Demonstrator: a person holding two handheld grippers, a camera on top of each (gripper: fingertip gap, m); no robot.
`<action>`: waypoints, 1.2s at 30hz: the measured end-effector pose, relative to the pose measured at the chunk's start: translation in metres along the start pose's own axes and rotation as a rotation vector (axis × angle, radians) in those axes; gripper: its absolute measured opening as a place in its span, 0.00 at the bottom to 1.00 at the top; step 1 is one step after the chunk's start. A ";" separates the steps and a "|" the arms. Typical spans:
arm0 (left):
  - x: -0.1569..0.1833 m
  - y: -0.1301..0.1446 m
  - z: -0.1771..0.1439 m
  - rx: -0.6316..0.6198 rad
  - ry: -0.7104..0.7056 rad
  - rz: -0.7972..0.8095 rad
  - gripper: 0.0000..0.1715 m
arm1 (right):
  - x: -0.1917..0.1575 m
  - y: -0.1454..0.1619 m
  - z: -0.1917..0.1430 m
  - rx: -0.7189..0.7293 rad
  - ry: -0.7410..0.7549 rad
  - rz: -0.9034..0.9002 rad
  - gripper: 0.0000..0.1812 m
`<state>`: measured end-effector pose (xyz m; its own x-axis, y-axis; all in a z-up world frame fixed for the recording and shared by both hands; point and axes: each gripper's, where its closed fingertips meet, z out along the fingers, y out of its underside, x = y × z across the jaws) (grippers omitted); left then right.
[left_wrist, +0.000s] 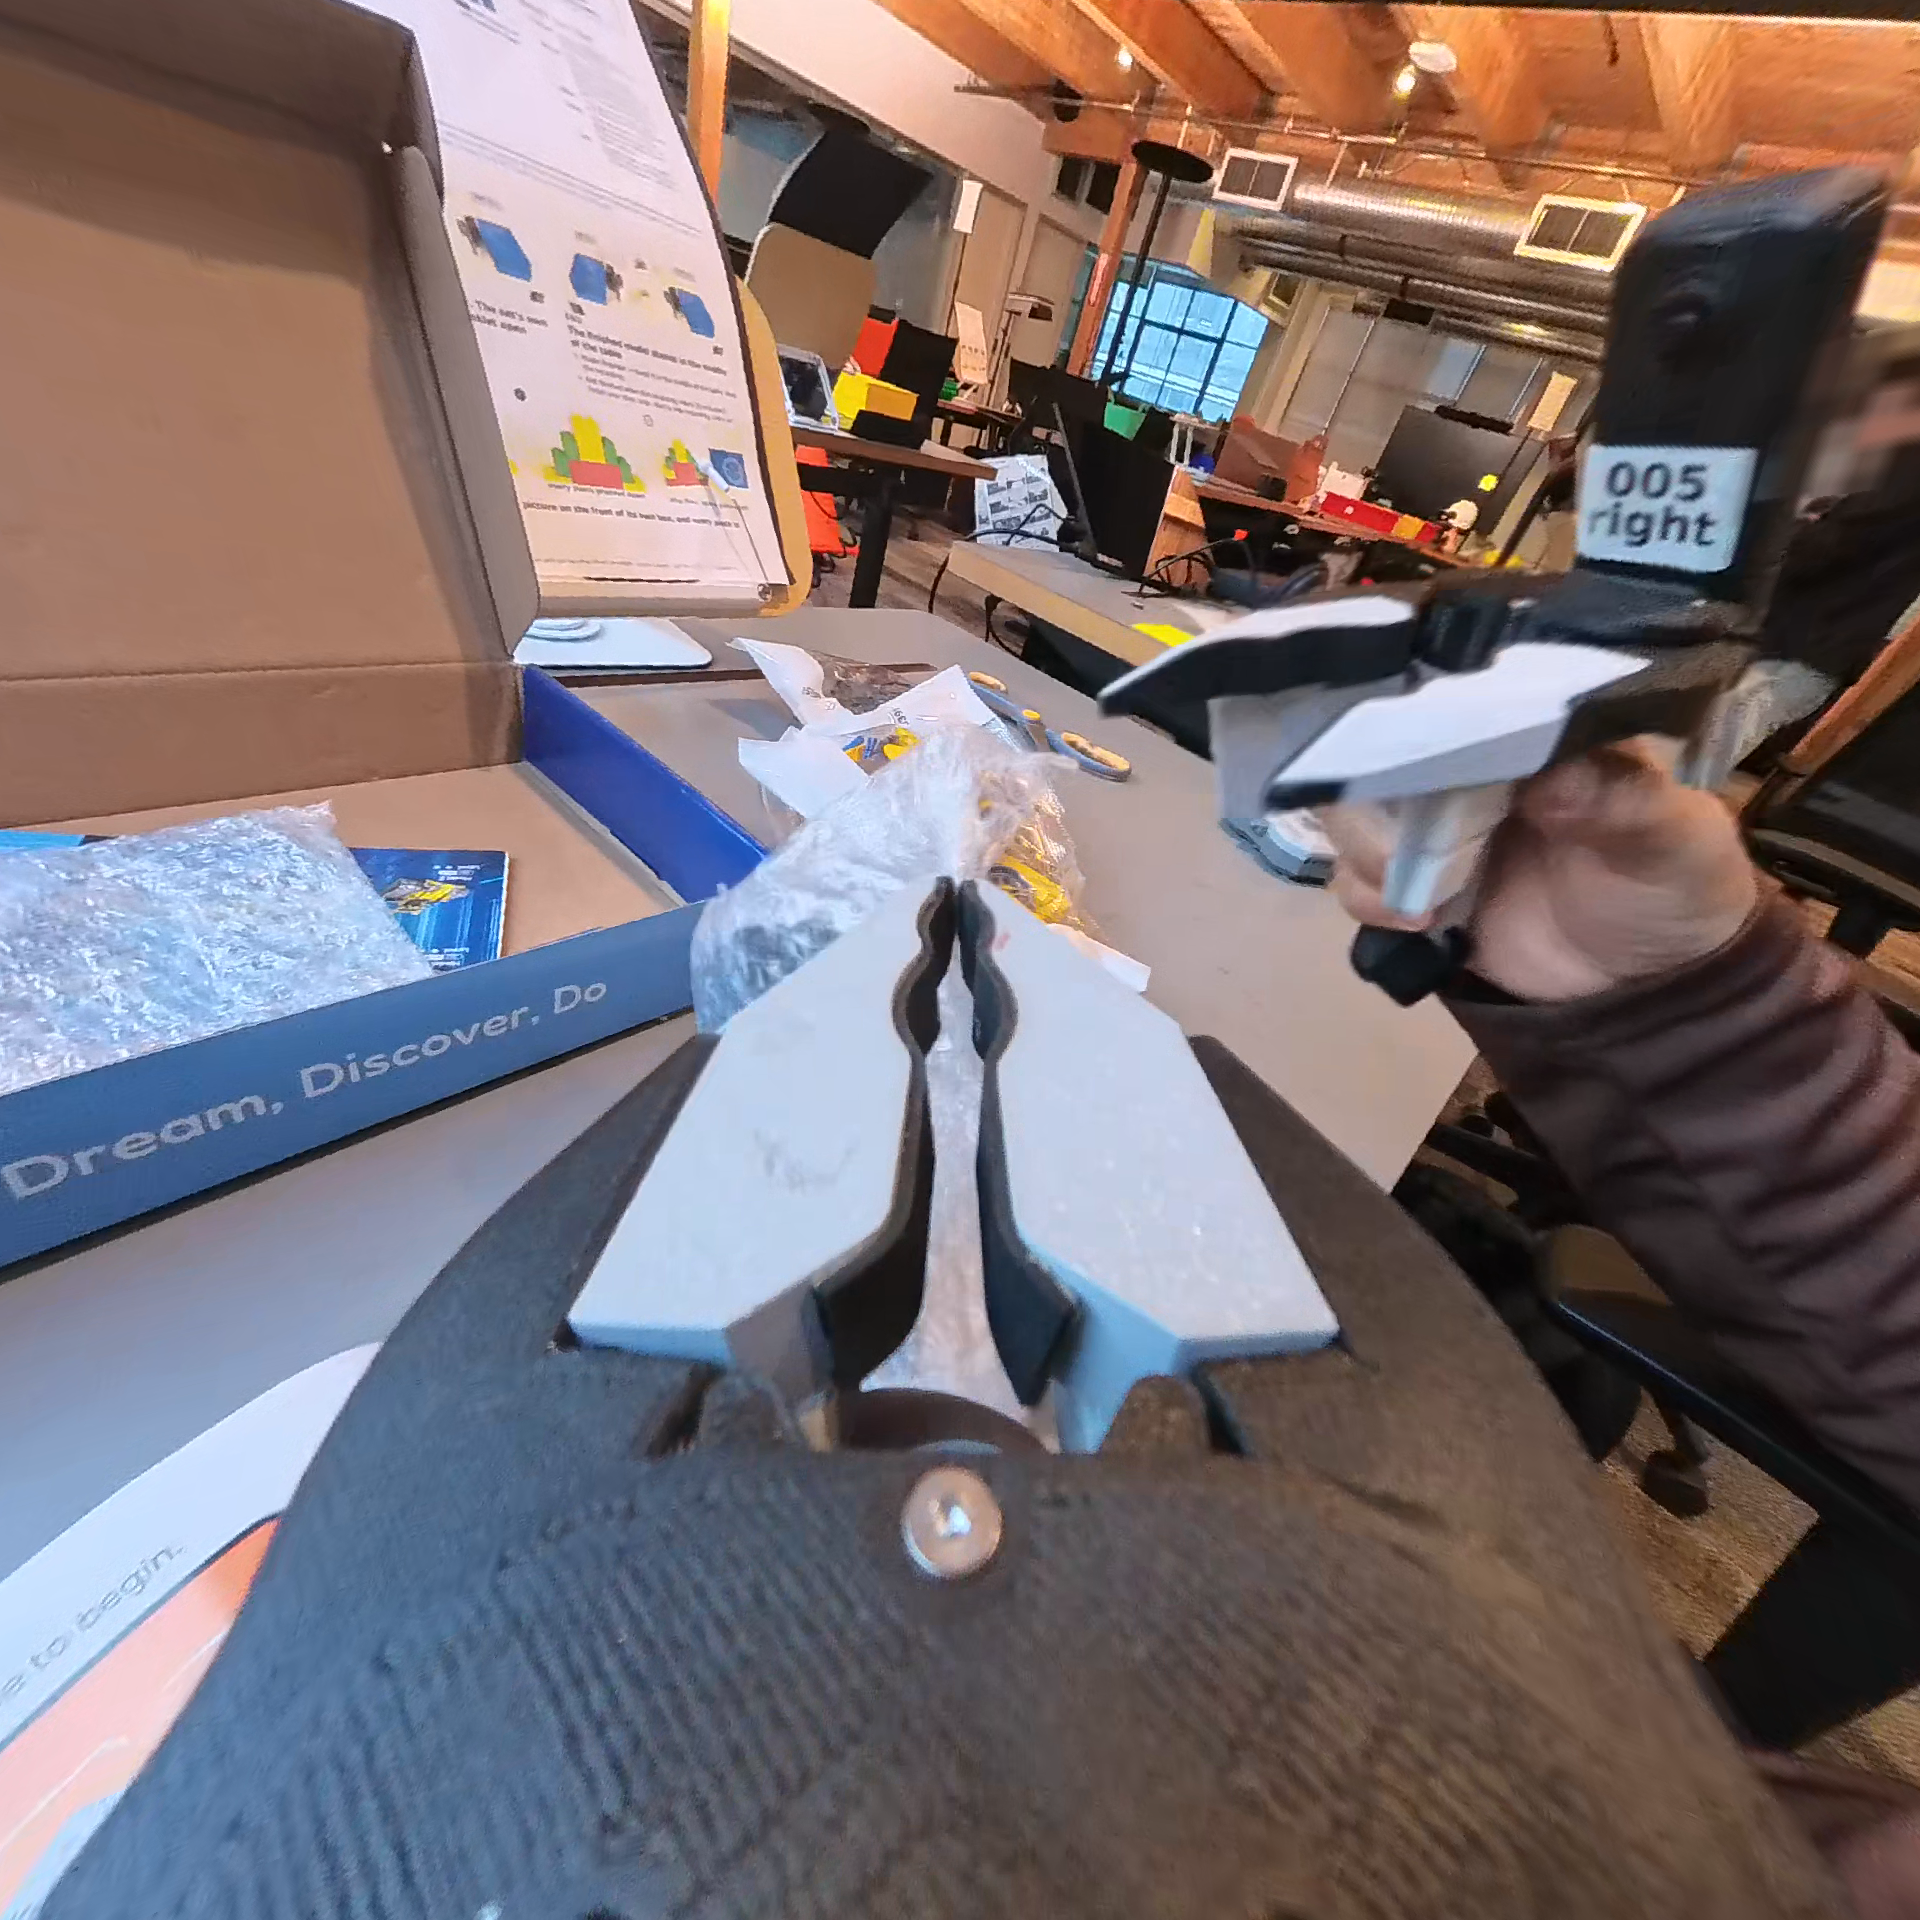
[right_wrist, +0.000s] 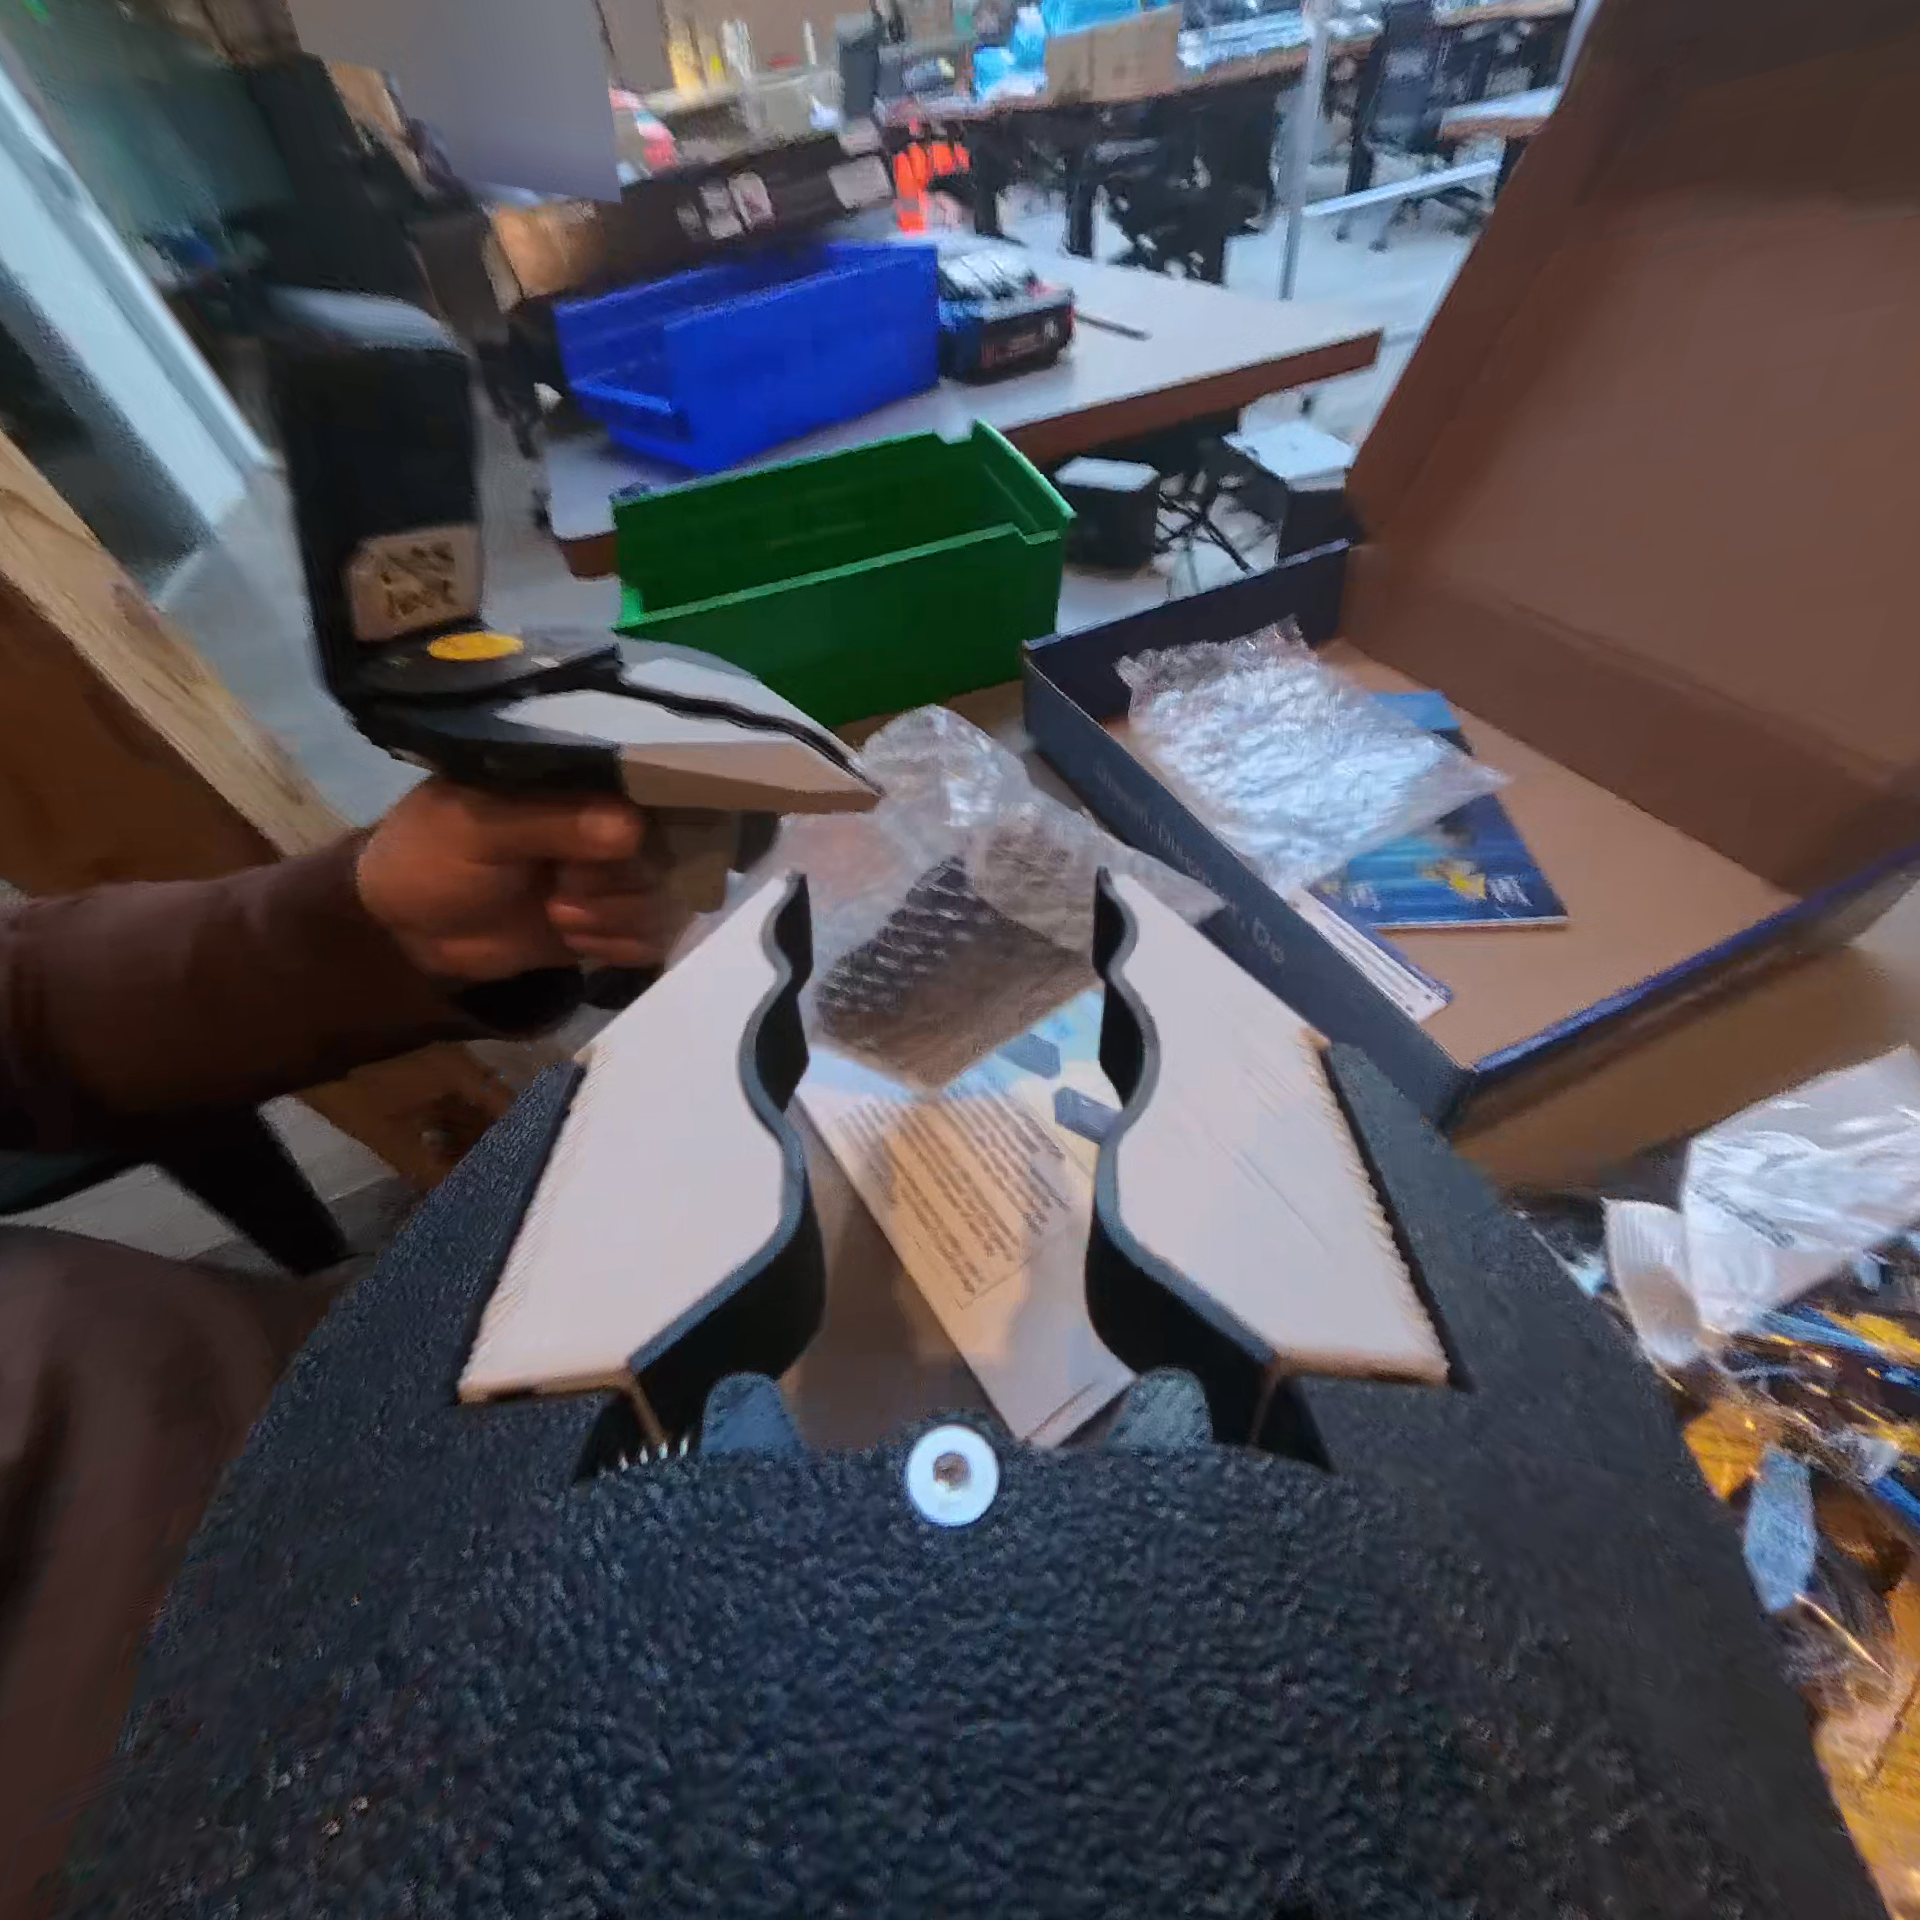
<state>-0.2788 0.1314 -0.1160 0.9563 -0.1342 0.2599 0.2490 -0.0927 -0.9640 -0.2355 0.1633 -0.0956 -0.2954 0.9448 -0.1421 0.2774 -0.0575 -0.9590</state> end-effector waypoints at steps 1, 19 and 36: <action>0.001 -0.001 0.000 0.000 0.007 0.002 0.00 | 0.005 0.006 0.006 -0.022 0.038 -0.014 0.28; 0.020 -0.014 -0.008 0.024 0.081 -0.033 0.00 | 0.003 0.013 0.033 0.012 0.123 -0.097 0.11; 0.012 0.012 0.001 -0.103 0.020 0.156 0.04 | -0.009 0.008 0.033 0.014 0.163 -0.197 0.00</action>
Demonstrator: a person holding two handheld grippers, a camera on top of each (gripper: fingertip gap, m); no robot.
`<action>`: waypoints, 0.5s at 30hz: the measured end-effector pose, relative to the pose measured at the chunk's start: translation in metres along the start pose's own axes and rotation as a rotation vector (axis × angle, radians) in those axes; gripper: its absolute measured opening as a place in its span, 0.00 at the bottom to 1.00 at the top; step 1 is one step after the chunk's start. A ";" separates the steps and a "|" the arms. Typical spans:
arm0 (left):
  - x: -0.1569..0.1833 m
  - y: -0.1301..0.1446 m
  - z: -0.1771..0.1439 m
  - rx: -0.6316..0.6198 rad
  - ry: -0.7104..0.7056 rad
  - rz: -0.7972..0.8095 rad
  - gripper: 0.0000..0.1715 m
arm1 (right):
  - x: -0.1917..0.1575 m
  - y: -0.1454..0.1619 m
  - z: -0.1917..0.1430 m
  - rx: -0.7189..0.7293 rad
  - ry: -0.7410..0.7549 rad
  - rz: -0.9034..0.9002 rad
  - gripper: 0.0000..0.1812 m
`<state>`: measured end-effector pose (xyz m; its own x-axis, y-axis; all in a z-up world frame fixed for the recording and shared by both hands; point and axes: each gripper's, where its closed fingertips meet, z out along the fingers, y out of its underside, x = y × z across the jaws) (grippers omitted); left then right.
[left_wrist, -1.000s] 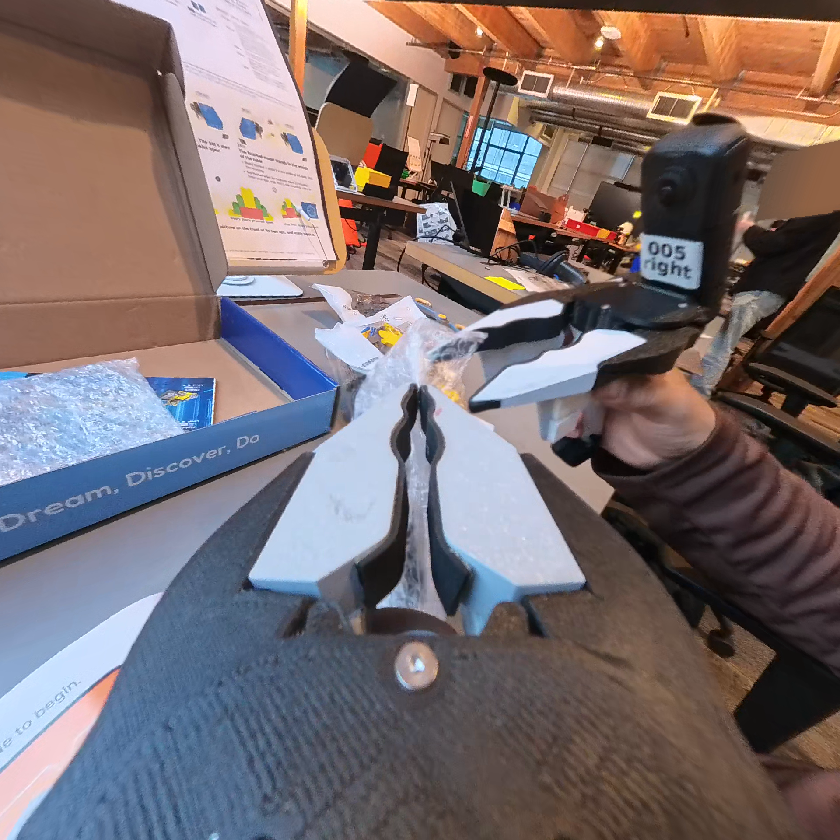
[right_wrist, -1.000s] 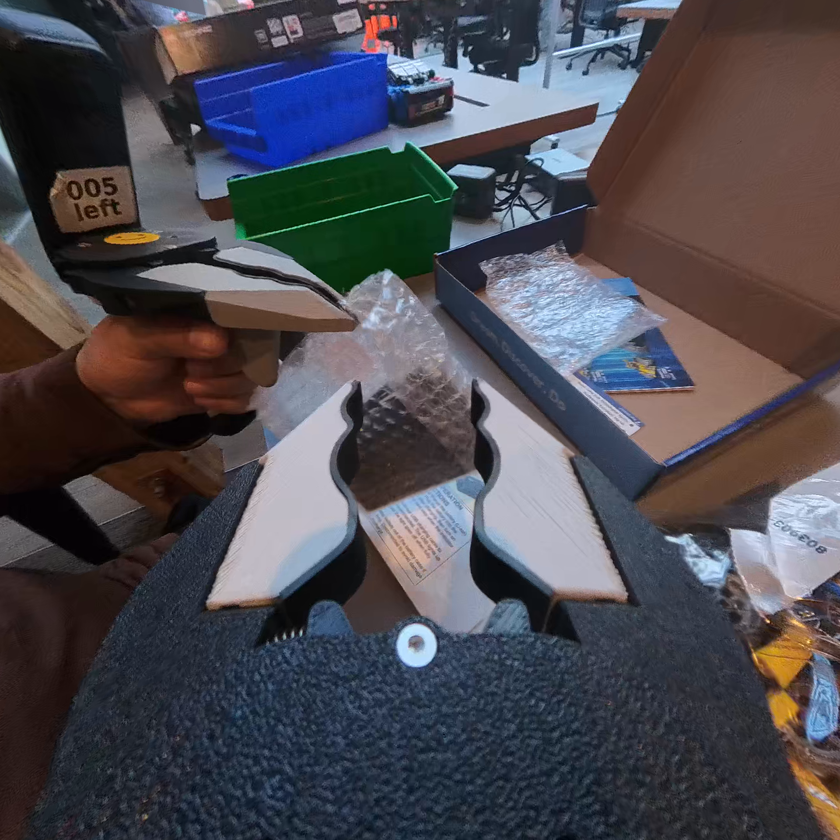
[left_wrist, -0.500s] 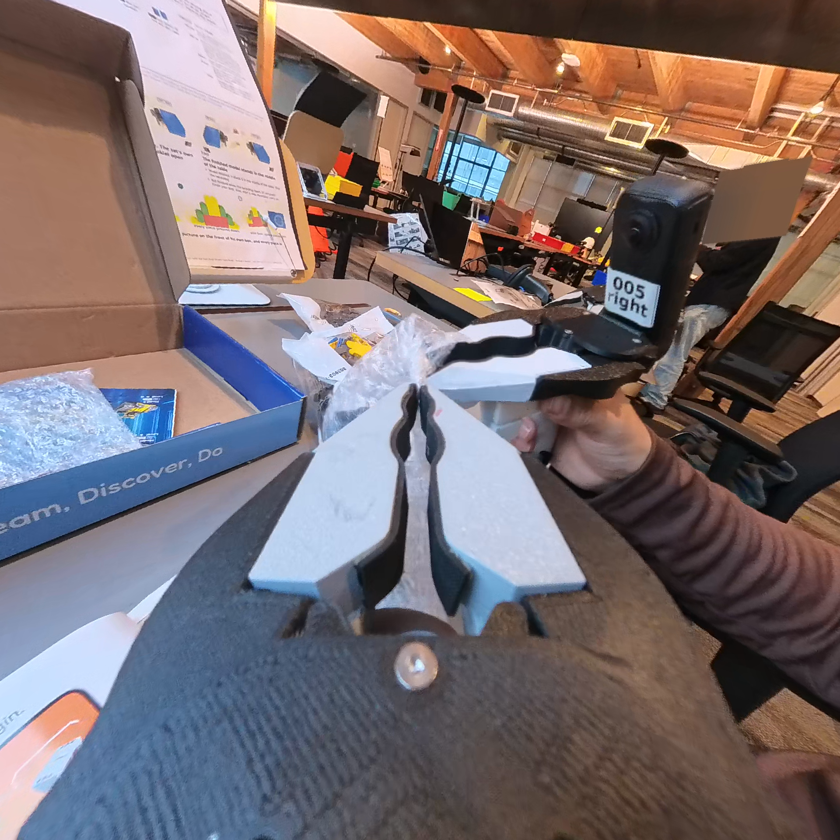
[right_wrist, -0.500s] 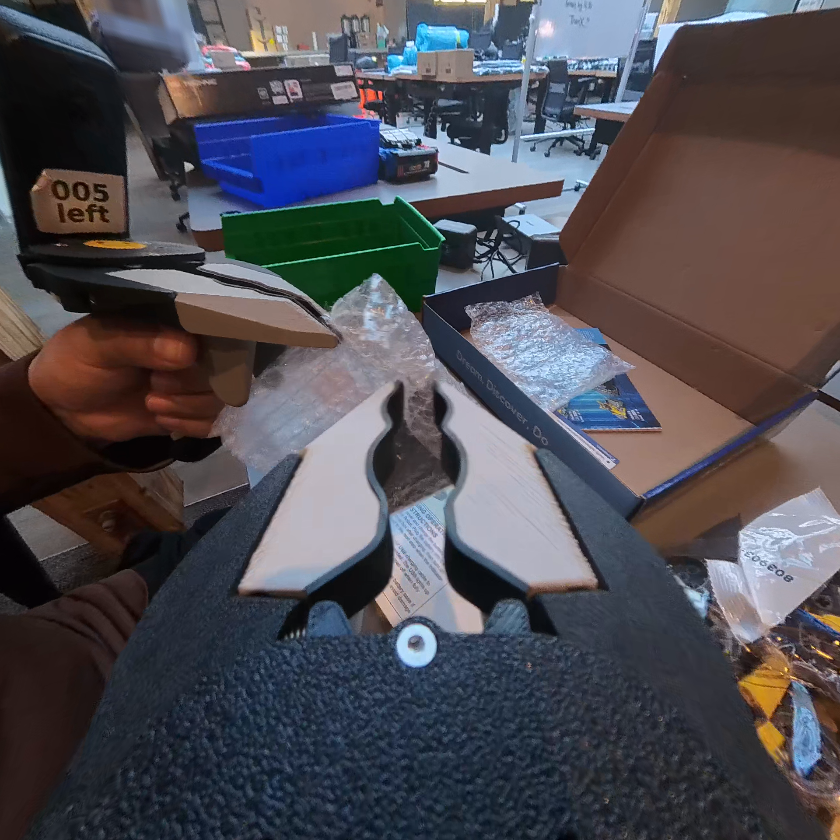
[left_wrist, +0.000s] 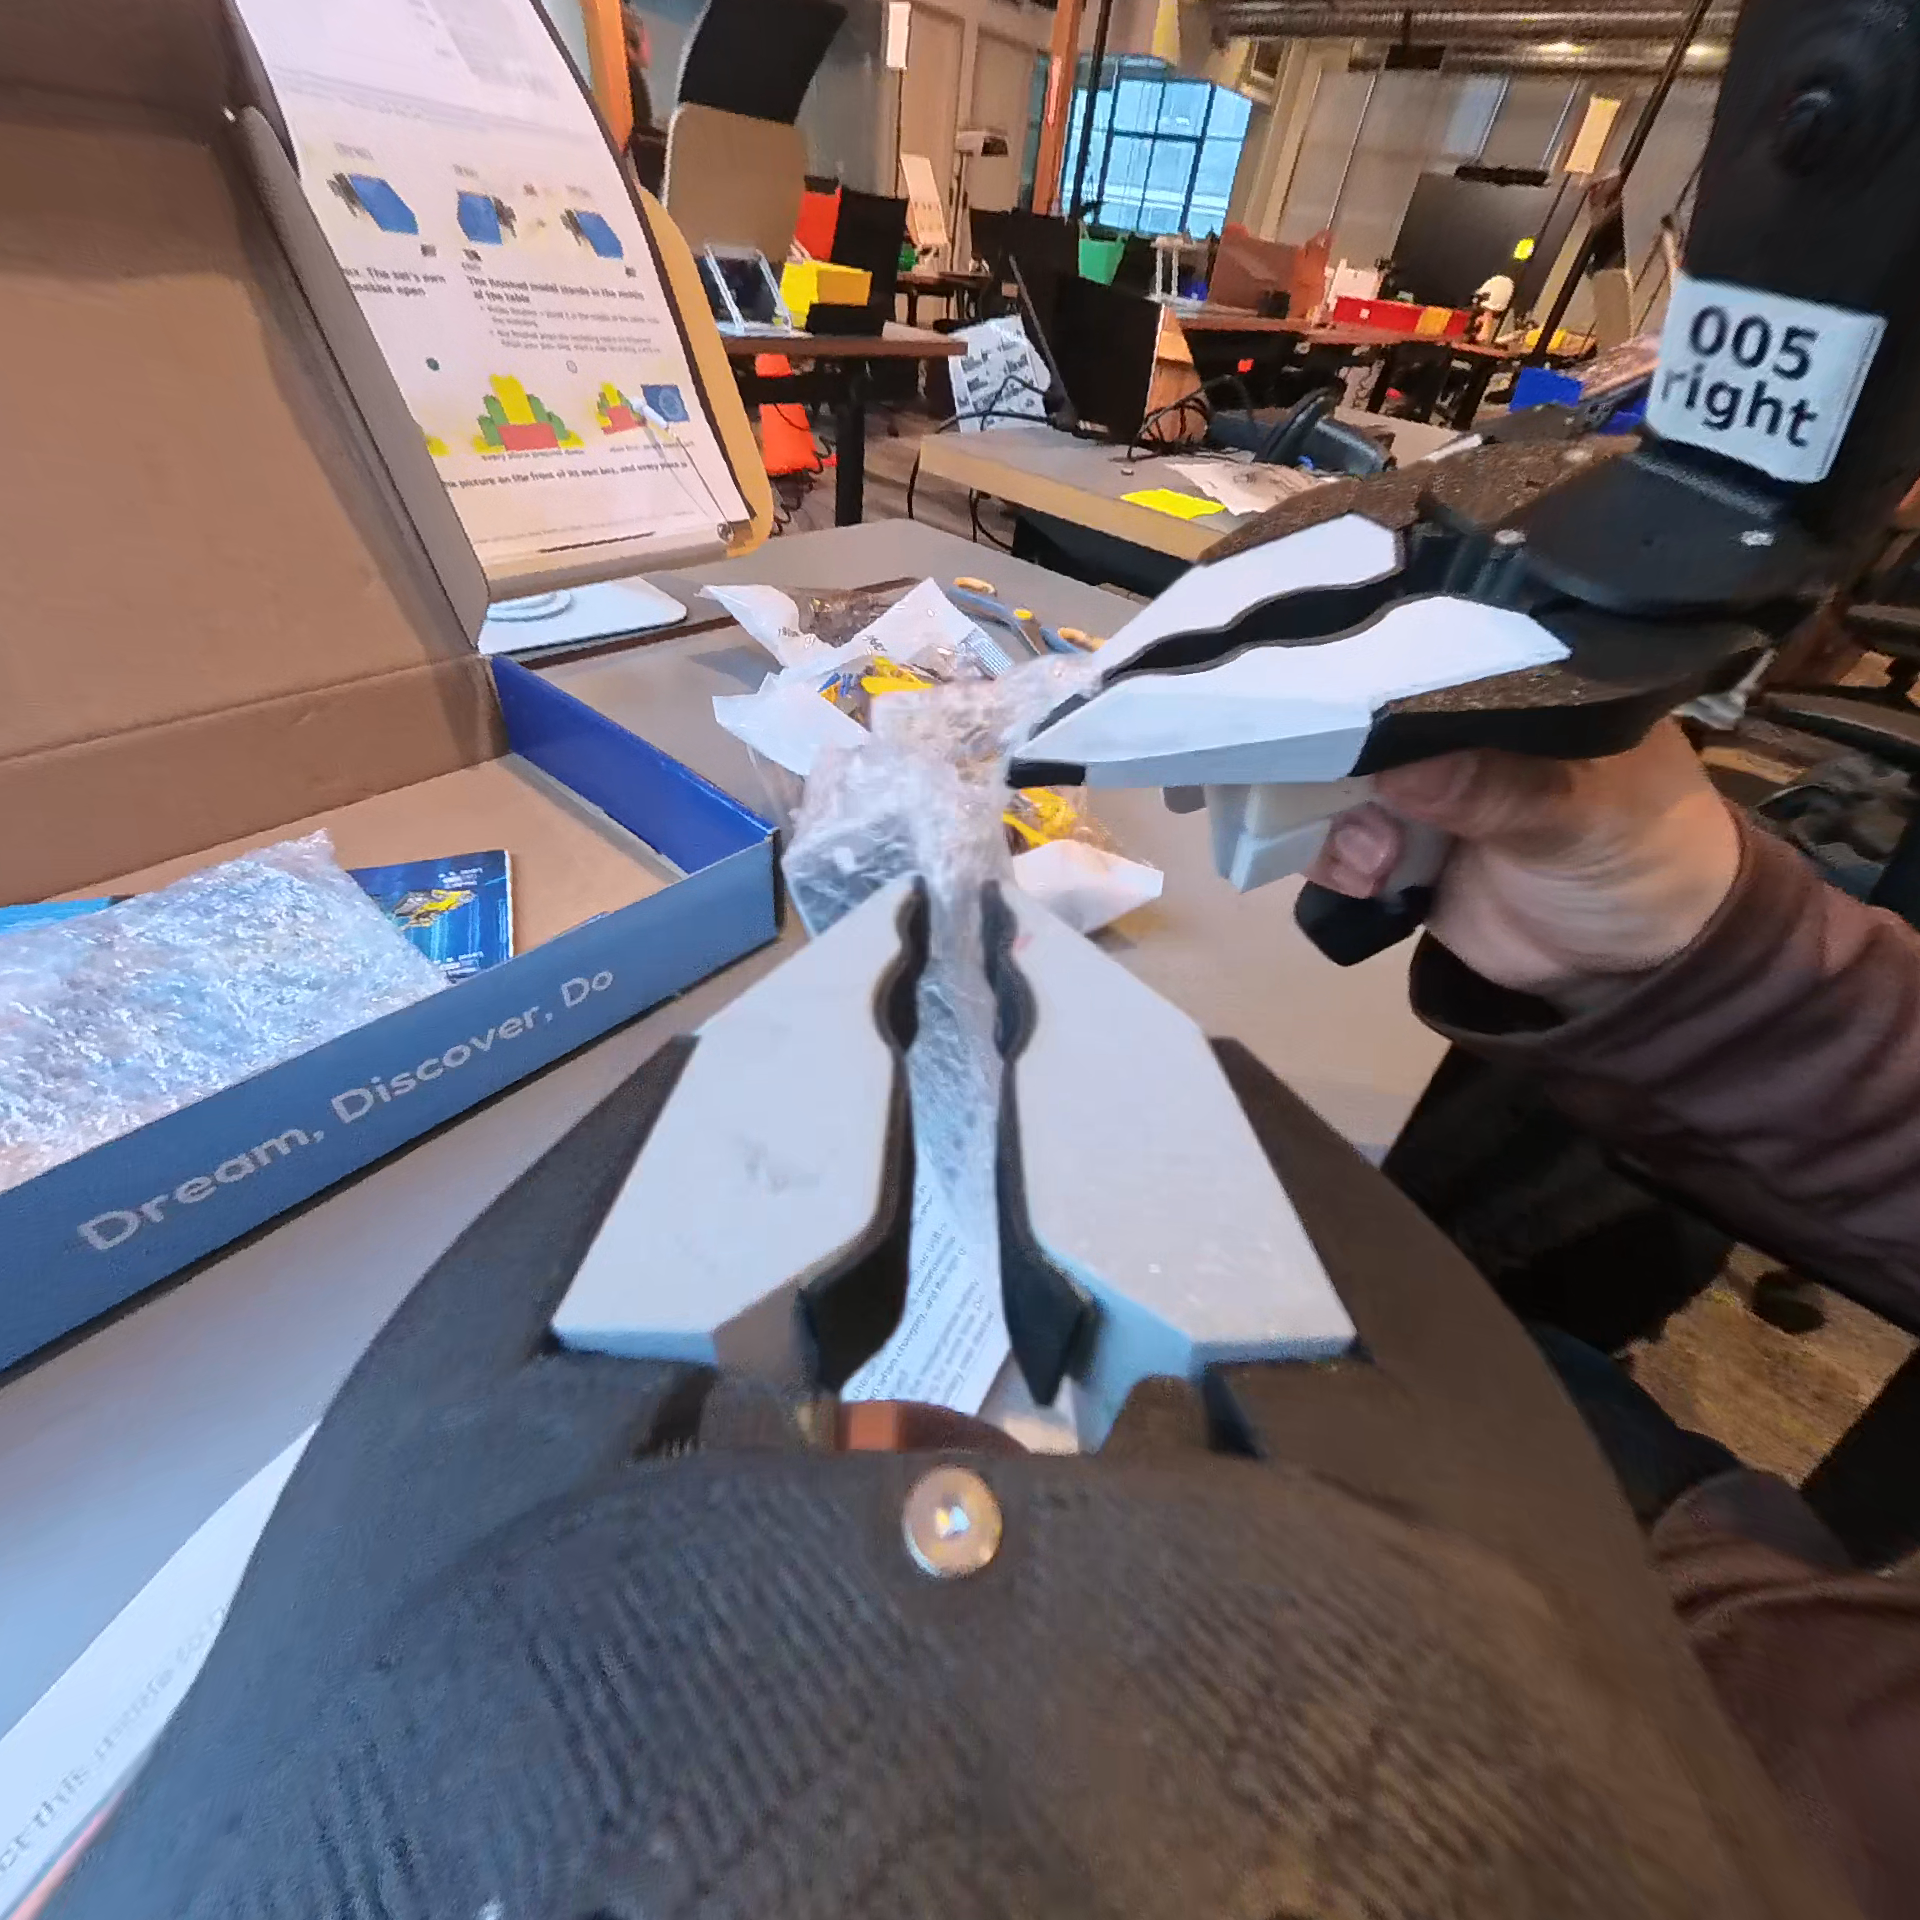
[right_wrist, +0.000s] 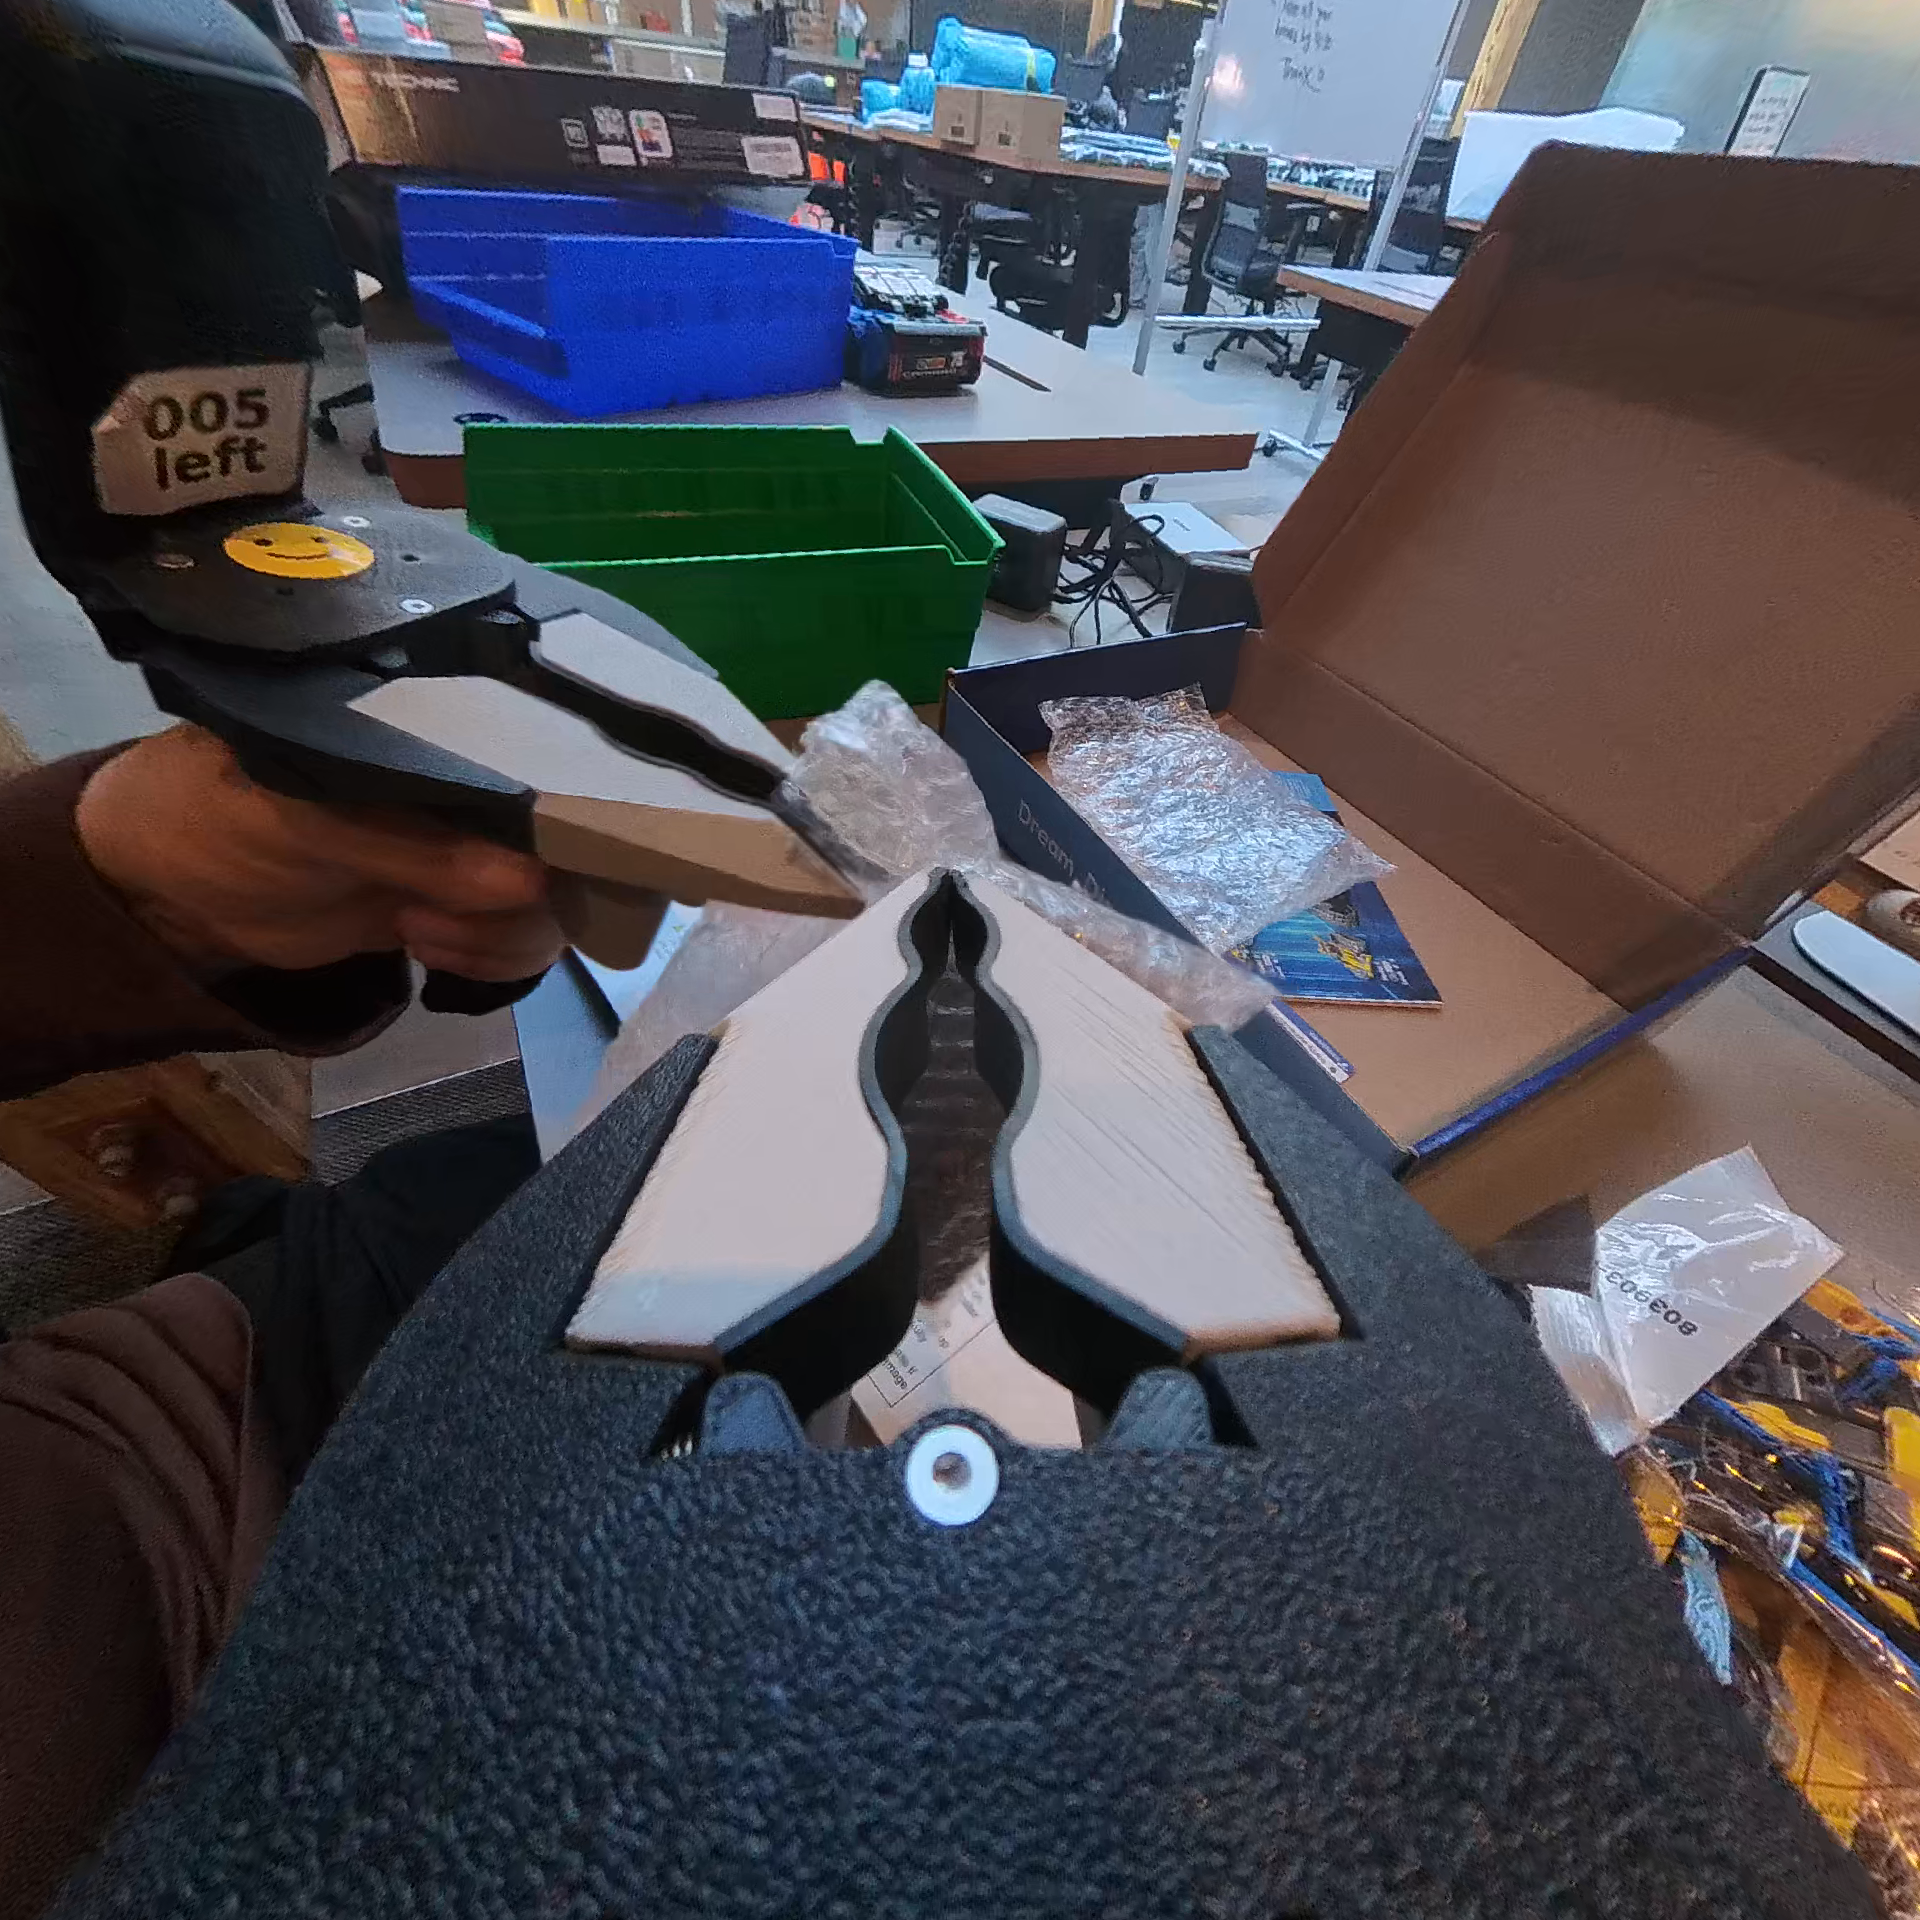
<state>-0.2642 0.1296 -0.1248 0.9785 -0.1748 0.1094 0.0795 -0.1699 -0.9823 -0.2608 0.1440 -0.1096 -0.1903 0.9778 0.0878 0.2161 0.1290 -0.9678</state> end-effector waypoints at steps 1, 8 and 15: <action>-0.001 0.001 0.000 0.005 -0.002 0.014 0.01 | -0.001 0.000 0.000 -0.001 -0.005 -0.004 0.00; 0.007 0.013 0.008 -0.059 0.003 0.084 0.00 | 0.022 0.014 0.002 -0.094 0.218 -0.165 0.00; 0.022 0.011 0.009 -0.050 0.068 0.050 0.00 | 0.045 0.009 -0.014 -0.087 0.267 -0.118 0.00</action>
<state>-0.2403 0.1330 -0.1346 0.9656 -0.2496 0.0727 0.0201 -0.2073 -0.9781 -0.2539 0.1916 -0.1110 0.0371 0.9627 0.2682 0.2909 0.2463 -0.9245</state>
